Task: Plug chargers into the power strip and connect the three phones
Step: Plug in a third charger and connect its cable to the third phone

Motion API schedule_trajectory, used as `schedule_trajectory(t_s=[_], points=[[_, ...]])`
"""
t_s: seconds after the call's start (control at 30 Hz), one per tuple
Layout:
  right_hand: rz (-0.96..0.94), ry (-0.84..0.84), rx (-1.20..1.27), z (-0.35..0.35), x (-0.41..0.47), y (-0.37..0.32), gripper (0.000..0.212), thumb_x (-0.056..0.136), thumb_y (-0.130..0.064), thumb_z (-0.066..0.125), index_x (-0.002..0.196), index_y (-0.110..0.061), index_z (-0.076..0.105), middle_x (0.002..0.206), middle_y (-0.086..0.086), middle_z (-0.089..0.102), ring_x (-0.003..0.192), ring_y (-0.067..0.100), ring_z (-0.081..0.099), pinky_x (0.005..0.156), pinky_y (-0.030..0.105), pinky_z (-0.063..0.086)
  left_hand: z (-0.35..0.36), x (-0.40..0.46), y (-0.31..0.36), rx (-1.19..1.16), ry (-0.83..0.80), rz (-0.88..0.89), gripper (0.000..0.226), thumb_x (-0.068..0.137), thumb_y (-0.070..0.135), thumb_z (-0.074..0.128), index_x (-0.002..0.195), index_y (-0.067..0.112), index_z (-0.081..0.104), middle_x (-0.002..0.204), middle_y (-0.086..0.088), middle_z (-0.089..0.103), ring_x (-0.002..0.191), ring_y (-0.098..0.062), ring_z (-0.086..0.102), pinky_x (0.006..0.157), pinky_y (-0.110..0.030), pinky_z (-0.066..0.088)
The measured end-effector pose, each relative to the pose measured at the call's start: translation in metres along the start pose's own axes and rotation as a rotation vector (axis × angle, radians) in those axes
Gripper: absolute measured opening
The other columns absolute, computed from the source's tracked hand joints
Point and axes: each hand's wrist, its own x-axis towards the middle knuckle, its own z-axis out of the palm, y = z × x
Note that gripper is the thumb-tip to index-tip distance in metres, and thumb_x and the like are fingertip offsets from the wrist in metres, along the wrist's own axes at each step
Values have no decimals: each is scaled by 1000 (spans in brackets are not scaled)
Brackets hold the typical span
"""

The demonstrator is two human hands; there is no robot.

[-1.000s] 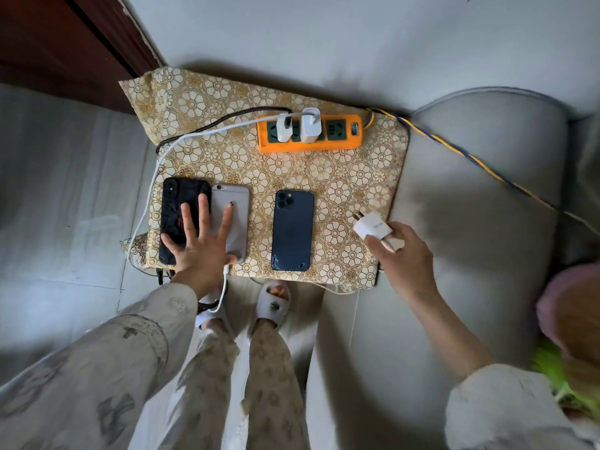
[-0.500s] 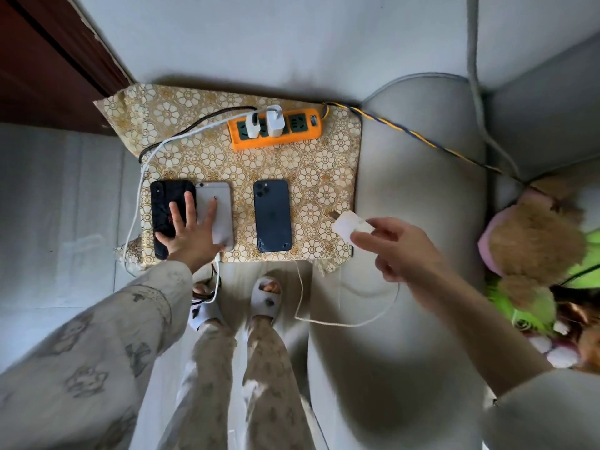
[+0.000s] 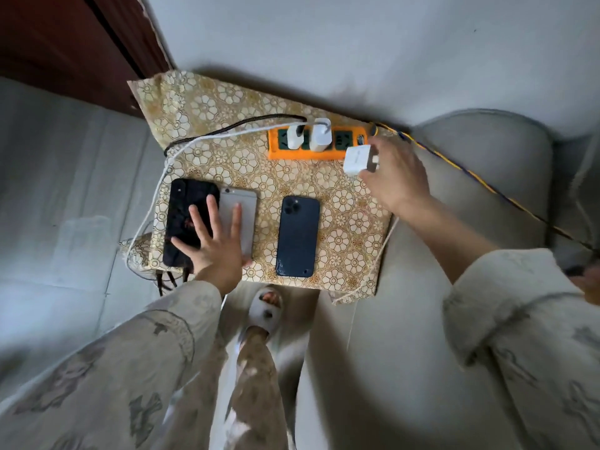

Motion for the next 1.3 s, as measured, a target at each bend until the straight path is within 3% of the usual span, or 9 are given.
schedule_trajectory(t_s=[0.13,0.53,0.8,1.13,1.3], points=[[-126,41,-163,2,37,3,43,81,-8,57,123,-7,49,123,17,54,117,35,43,89,44,40,2,2,0,-2,4,1,107,81,52,54,131,30,-38,144,-15,-41,134,-43,-29,102,-73,12],[-227,-21,-132,12,67,17,47,82,-9,59,129,-6,48,125,17,55,117,35,45,92,41,39,4,3,-1,-17,17,-7,110,78,56,54,131,32,-39,139,-10,-46,134,-41,-29,102,-73,13],[-336,-100,-250,12,72,6,49,83,-14,61,129,-4,46,122,18,51,116,34,43,89,43,43,4,3,-2,-28,10,-1,108,78,55,53,132,32,-38,134,-9,-49,134,-41,-30,102,-73,12],[-396,-104,-132,22,71,-3,45,82,-8,62,124,0,47,127,17,54,111,37,54,89,38,43,5,2,-1,-7,30,-4,110,77,56,54,133,32,-37,143,-11,-42,135,-41,-29,102,-72,13],[-376,-129,-109,20,77,0,47,81,-8,63,125,-1,46,130,17,54,112,38,54,92,39,43,6,2,-2,-1,53,-8,111,75,58,55,133,31,-36,137,-9,-46,136,-41,-26,102,-72,14]])
